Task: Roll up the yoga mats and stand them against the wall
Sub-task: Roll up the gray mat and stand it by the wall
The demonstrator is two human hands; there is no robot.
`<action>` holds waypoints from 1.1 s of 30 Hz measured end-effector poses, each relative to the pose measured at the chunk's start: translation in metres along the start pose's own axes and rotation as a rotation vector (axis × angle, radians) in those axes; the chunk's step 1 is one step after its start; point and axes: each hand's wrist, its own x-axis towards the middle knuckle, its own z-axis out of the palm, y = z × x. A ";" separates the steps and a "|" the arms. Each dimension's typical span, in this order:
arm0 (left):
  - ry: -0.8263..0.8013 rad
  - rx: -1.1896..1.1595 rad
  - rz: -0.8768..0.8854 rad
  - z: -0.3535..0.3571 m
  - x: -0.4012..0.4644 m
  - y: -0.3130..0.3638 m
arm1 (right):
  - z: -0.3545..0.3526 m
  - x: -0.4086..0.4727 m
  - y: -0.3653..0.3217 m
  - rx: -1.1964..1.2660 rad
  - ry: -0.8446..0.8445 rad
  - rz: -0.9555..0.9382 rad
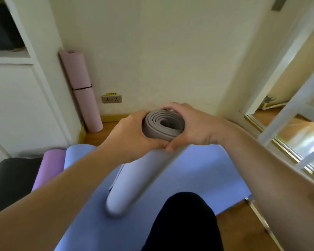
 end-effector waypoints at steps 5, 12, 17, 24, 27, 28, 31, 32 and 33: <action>-0.143 -0.029 0.119 0.069 0.025 0.009 | 0.010 -0.050 0.076 0.192 0.153 0.099; -0.447 0.074 0.187 0.188 0.059 0.026 | 0.051 -0.114 0.191 0.602 0.472 0.343; -0.630 0.403 0.302 0.273 0.080 0.044 | 0.090 -0.161 0.267 0.904 0.587 0.496; -0.884 0.721 0.506 0.352 0.067 -0.019 | 0.212 -0.195 0.309 1.137 0.487 0.677; -0.943 0.736 0.499 0.369 0.055 -0.059 | 0.269 -0.218 0.320 1.122 0.429 0.839; -0.941 0.731 0.509 0.375 0.051 -0.068 | 0.288 -0.230 0.325 1.093 0.428 0.944; -0.978 0.708 0.574 0.391 0.037 -0.086 | 0.344 -0.273 0.345 0.868 0.372 1.418; -0.987 0.708 0.594 0.394 0.032 -0.090 | 0.357 -0.286 0.348 0.776 0.313 1.562; -0.992 0.710 0.611 0.397 0.027 -0.093 | 0.369 -0.296 0.349 0.689 0.241 1.672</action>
